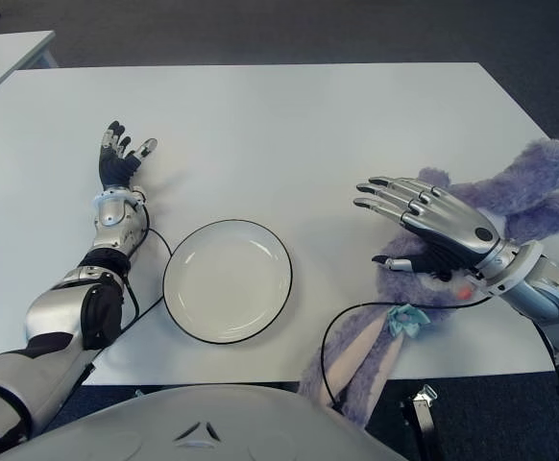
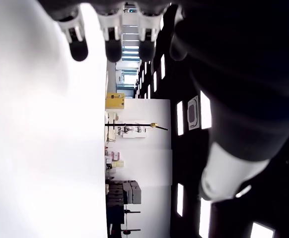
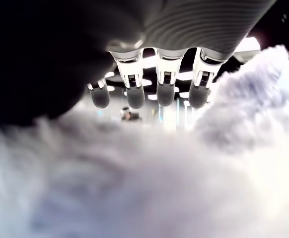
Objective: Put the doll into the plate.
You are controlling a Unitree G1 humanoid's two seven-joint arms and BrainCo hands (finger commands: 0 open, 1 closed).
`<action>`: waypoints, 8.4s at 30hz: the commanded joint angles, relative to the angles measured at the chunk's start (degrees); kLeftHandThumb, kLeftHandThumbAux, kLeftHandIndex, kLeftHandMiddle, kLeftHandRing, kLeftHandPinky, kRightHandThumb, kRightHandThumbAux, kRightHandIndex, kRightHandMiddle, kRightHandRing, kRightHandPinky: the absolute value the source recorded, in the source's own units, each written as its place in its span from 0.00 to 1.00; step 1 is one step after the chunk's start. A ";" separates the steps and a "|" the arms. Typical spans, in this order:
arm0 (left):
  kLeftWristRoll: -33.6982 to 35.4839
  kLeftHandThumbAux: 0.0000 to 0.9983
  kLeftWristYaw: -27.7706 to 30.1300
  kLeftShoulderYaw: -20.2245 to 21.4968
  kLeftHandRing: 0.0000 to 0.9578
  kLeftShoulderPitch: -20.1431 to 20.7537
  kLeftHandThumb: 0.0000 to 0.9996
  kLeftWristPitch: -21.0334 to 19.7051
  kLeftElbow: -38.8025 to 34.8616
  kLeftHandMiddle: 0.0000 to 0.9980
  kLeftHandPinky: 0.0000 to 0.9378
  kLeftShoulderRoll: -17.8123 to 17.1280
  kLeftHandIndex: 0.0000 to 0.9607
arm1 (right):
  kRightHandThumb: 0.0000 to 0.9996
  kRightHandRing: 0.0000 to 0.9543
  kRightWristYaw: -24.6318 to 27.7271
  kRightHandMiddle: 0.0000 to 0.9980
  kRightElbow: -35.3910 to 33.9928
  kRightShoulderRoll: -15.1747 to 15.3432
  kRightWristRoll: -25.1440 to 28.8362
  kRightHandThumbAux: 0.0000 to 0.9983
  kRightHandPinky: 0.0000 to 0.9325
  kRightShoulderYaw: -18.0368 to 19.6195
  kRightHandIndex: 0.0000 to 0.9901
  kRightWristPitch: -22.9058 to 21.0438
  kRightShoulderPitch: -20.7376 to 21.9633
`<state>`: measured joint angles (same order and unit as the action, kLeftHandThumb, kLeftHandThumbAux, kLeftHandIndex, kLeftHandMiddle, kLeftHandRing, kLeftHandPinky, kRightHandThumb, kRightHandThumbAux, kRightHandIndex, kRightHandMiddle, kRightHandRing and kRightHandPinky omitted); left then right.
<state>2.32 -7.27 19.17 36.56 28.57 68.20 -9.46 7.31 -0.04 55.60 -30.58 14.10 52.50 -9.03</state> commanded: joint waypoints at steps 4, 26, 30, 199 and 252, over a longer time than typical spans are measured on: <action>0.12 0.79 0.72 0.11 0.00 -11.82 0.01 -9.43 9.01 0.03 0.03 2.75 0.06 | 0.29 0.01 5.89 0.04 -0.91 1.97 1.01 0.42 0.00 -1.73 0.04 -2.79 -1.64; 0.26 0.78 1.02 0.33 0.00 -11.58 0.01 -10.44 9.03 0.03 0.03 2.09 0.06 | 0.28 0.00 14.25 0.00 0.68 1.79 3.98 0.31 0.00 -5.37 0.00 -14.16 9.50; 0.25 0.78 0.98 0.33 0.00 -11.54 0.02 -10.53 9.04 0.04 0.03 1.93 0.07 | 0.28 0.00 13.53 0.00 -0.04 1.14 4.12 0.30 0.00 -5.36 0.00 -14.57 9.80; 0.16 0.78 1.04 0.09 0.00 -11.59 0.00 -9.63 8.67 0.02 0.01 1.02 0.05 | 0.20 0.13 -0.11 0.14 -0.51 -2.64 -13.27 0.44 0.17 0.75 0.09 13.27 -0.78; 0.93 0.82 2.09 0.91 0.00 -11.39 0.05 -9.84 8.69 0.02 0.04 0.72 0.04 | 0.16 0.31 -55.54 0.32 9.59 -0.75 -37.62 0.43 0.29 -6.15 0.28 8.70 0.42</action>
<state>2.84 -6.39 19.70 36.64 25.43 68.36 -12.18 -50.27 8.55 54.25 -66.59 11.69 63.77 -8.26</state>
